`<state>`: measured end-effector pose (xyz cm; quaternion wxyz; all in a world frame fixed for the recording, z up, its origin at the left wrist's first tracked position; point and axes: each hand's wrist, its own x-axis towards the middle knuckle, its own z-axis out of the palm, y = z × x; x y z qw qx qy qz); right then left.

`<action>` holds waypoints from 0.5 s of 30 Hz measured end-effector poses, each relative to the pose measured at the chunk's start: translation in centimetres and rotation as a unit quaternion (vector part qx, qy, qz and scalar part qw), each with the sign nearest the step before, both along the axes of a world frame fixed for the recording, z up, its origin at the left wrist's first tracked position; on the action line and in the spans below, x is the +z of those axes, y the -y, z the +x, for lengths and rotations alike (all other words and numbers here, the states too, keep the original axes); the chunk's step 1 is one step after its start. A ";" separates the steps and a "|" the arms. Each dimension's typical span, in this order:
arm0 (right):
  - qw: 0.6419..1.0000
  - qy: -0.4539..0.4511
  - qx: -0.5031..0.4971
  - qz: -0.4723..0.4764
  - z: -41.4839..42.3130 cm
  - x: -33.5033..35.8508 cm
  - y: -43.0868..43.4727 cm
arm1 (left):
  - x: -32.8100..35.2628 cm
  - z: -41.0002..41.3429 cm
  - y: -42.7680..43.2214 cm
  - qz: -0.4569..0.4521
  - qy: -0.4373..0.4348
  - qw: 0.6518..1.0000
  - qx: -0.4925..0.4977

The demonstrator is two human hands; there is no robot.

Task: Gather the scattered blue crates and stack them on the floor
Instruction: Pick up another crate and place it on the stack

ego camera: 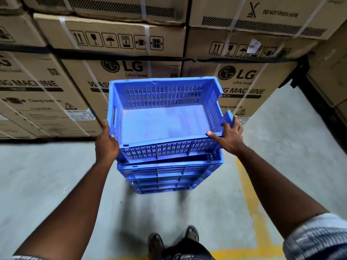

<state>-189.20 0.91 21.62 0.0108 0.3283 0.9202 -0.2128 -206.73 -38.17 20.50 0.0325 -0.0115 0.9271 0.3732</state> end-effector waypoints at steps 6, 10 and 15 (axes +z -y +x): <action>0.998 0.041 0.047 -0.017 -1.3 1.5 -1.3 | 0.4 1.5 0.1 -0.006 0.032 0.999 0.019; 0.998 0.044 0.054 0.006 -1.3 1.6 -0.8 | 1.4 -0.3 -0.1 -0.038 0.041 0.998 0.009; 0.999 0.014 0.035 0.025 0.3 0.8 0.0 | 1.9 -2.9 -0.9 -0.095 0.045 0.994 -0.036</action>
